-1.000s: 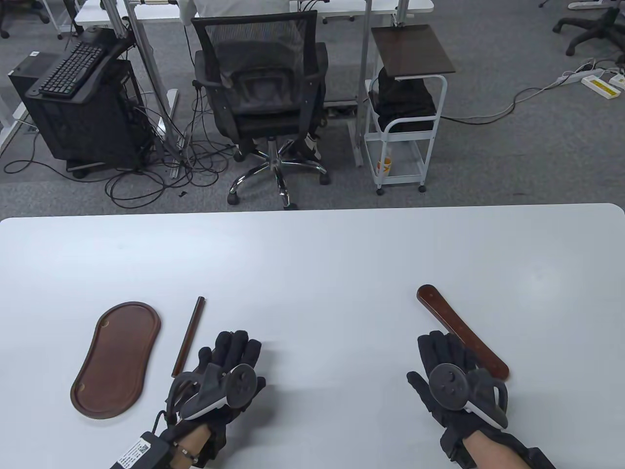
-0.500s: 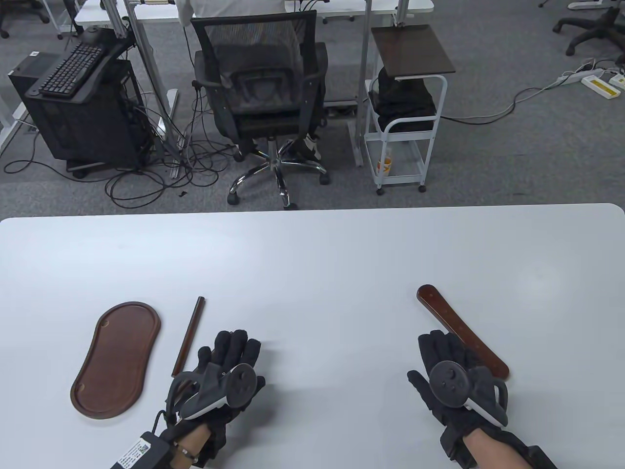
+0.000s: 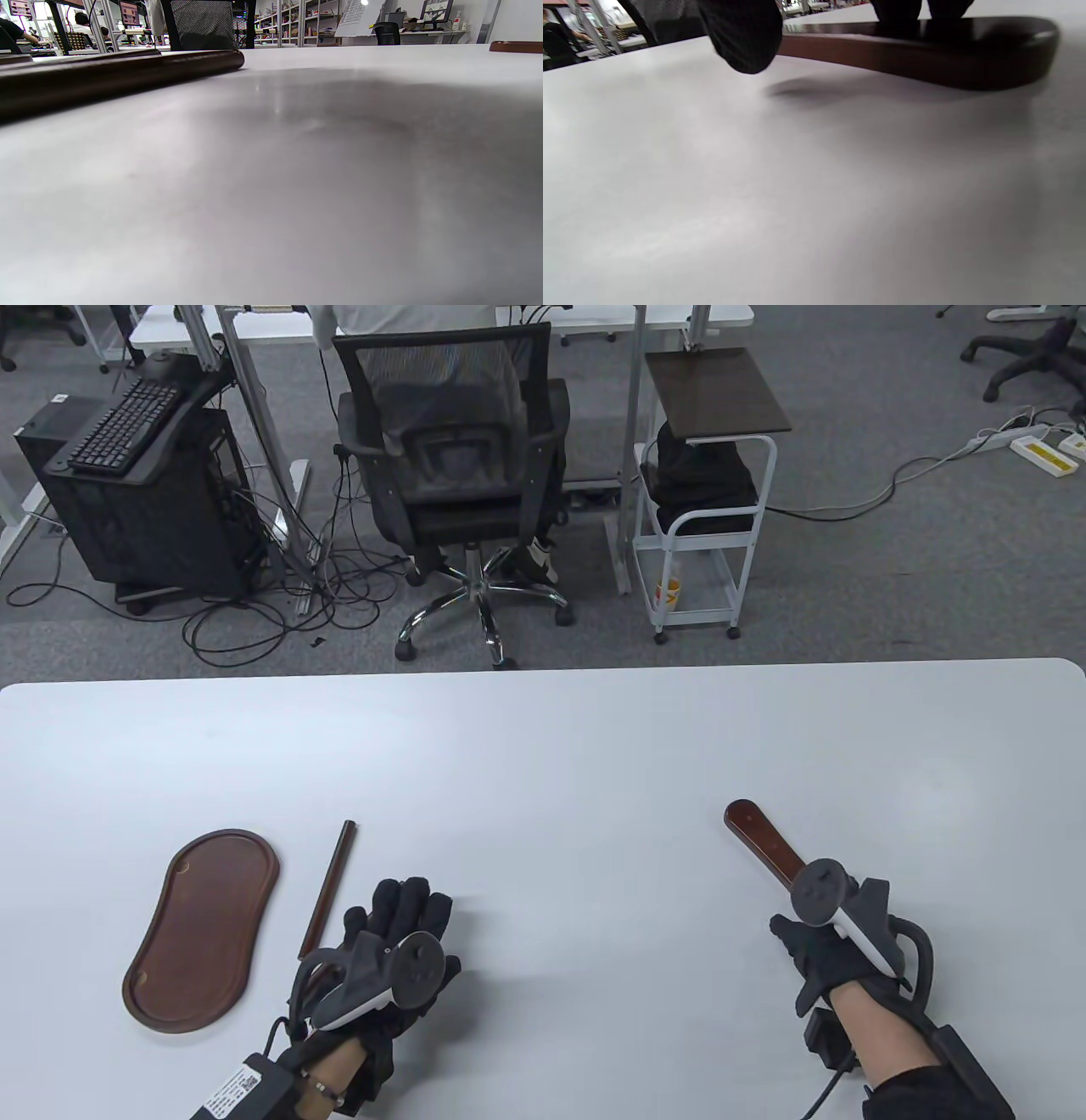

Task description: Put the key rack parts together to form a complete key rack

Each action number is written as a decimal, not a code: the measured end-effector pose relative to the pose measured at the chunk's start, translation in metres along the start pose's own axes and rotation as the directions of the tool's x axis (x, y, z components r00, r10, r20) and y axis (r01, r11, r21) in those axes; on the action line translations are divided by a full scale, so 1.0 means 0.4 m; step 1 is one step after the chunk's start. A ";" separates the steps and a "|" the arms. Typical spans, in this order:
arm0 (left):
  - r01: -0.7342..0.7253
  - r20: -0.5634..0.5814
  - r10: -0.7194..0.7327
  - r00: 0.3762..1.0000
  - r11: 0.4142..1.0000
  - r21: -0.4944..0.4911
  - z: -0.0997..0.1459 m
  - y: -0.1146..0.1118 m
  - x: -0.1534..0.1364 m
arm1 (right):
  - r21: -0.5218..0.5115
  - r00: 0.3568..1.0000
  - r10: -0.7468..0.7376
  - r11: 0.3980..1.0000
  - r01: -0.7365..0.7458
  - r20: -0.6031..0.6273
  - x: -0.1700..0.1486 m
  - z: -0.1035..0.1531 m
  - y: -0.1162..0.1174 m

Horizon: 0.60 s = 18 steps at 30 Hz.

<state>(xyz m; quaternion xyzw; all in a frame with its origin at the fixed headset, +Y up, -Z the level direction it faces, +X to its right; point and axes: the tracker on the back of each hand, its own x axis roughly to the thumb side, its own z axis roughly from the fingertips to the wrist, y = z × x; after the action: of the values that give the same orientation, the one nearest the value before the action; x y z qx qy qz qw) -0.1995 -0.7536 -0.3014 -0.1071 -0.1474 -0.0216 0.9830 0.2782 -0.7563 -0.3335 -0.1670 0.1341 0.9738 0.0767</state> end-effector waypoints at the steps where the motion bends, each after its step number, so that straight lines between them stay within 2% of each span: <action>1: 0.000 0.000 0.000 1.000 1.000 -0.001 0.000 0.000 0.000 | 0.019 1.000 -0.007 1.000 0.007 -0.013 -0.003 -0.009 0.001; 3: 0.000 0.000 0.000 1.000 1.000 -0.003 0.000 0.000 0.000 | 0.036 0.999 -0.021 0.999 0.022 -0.033 -0.004 -0.019 0.002; 10: 0.000 0.000 0.000 1.000 1.000 -0.009 0.000 0.000 0.000 | -0.010 0.998 0.033 0.999 -0.033 -0.049 0.015 -0.037 0.000; 15: -0.001 -0.002 0.001 1.000 1.000 -0.009 -0.002 0.000 -0.001 | -0.068 0.999 0.048 0.996 -0.048 -0.016 0.027 -0.029 0.010; 18: -0.001 -0.003 0.001 1.000 1.000 -0.013 -0.002 -0.001 -0.002 | -0.064 0.995 0.096 0.993 -0.096 0.003 0.035 -0.026 0.015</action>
<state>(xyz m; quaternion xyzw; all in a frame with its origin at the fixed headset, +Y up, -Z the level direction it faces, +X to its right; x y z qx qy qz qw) -0.1999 -0.7540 -0.3024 -0.1133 -0.1456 -0.0222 0.9826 0.2670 -0.7635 -0.3464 -0.1595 0.1108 0.9806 0.0249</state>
